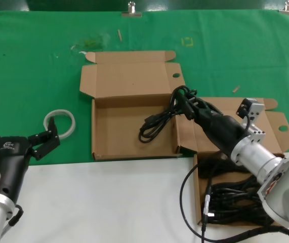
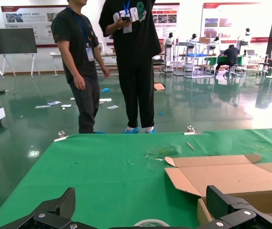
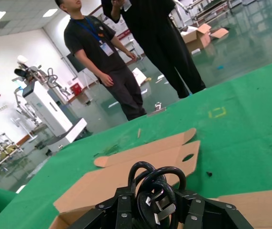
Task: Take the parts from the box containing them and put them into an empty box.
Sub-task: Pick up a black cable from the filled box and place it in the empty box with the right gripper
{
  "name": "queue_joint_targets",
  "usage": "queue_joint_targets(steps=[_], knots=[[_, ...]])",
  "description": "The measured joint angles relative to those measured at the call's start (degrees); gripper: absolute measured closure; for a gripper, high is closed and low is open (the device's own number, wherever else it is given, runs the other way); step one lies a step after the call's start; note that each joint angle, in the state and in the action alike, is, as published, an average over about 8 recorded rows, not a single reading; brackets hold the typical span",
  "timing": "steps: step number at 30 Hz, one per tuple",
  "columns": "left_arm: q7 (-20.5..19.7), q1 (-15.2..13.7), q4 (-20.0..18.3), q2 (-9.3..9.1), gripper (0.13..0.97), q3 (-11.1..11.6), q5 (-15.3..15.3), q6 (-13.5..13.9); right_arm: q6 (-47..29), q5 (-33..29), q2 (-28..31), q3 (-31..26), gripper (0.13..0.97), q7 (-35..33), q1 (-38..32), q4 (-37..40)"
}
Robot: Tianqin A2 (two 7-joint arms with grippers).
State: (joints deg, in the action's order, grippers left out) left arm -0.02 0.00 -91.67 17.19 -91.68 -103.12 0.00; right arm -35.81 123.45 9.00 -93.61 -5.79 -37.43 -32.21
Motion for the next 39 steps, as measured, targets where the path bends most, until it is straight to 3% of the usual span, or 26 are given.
queue_joint_targets(steps=[16,25,31,39], knots=[[0.0,0.0,0.0,0.0,0.132,0.0,0.0,0.0,-2.42,16.22,0.0,-11.88,0.875,-7.2,-6.39,10.96],[0.0,0.0,0.0,0.0,0.132,0.0,0.0,0.0,-4.38,23.81,0.0,-17.73,0.875,-7.71,-8.22,13.97],[0.0,0.0,0.0,0.0,0.132,0.0,0.0,0.0,-6.45,24.1,0.0,-17.31,0.875,-6.01,-8.09,14.25],[0.0,0.0,0.0,0.0,0.132,0.0,0.0,0.0,-6.47,18.92,0.0,-14.53,0.875,-3.82,-6.6,11.6]])
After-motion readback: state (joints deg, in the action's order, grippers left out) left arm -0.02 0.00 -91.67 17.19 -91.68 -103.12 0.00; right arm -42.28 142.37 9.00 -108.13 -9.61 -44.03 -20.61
